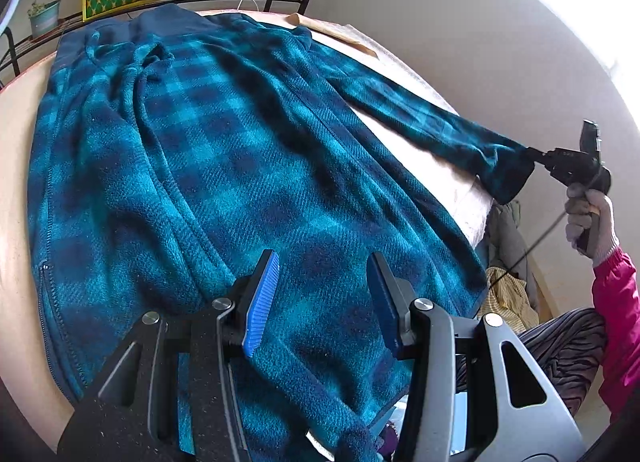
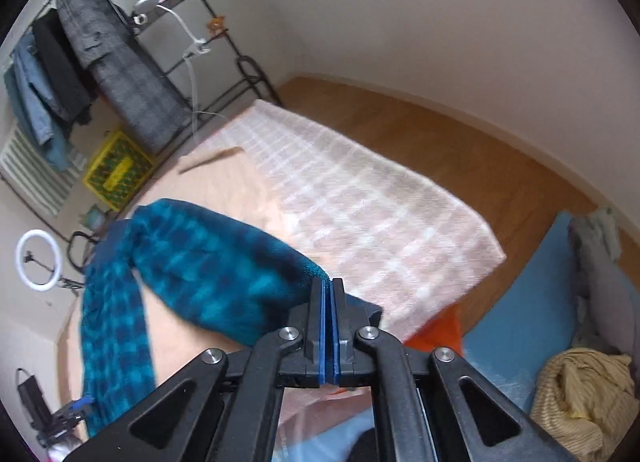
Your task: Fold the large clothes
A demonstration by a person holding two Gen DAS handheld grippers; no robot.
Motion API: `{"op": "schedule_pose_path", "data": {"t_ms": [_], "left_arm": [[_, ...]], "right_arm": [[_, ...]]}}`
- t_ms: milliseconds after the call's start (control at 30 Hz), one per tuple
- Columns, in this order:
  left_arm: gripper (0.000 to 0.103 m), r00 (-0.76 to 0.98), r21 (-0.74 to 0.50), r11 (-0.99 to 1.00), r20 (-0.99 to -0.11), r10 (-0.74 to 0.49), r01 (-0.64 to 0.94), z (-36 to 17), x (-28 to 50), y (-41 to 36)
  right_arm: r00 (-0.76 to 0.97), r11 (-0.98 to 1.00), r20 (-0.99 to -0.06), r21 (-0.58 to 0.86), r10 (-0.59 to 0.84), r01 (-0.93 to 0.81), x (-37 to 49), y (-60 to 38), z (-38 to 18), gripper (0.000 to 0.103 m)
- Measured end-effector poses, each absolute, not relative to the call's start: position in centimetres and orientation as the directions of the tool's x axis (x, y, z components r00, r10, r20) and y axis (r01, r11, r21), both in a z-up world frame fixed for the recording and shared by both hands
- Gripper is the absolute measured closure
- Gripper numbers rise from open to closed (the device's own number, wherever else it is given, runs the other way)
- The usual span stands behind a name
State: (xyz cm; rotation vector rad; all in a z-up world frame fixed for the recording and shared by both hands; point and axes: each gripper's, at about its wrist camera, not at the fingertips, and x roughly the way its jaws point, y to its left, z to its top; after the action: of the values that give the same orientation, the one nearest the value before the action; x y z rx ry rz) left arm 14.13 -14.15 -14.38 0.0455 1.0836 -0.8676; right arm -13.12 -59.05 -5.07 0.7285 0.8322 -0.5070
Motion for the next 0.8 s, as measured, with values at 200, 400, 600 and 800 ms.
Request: {"op": "schedule_pose_path", "data": {"t_ms": [200,400,600,800], "left_arm": [[0.056,0.189,-0.396,0.69,-0.771,-0.608,0.606,-14.2,15.0,-14.1],[0.056,0.207,-0.418,0.695,-0.752,-0.626,0.585,-13.6,15.3,-13.5],[0.056,0.218,-0.462,0.699,-0.728,-0.65,0.545,-13.1,15.5,-12.2],[0.055,0.165,-0.573,0.678,-0.695,-0.7,0.461,-14.0,15.8,-11.7]], "right_arm": [[0.736,0.718,-0.677,0.512,-0.001,0.472,-11.3,-53.0,0.3,0.103],[0.788,0.799,-0.582,0.562,0.199,0.213,-9.3,-43.1,3.5,0.103],[0.637,0.846,-0.645,0.533,0.422,-0.02,-6.3,-31.8,1.0,0.103],[0.363,0.887,-0.811,0.442,0.458,-0.134,-3.6,-23.8,-6.2,0.101]]}}
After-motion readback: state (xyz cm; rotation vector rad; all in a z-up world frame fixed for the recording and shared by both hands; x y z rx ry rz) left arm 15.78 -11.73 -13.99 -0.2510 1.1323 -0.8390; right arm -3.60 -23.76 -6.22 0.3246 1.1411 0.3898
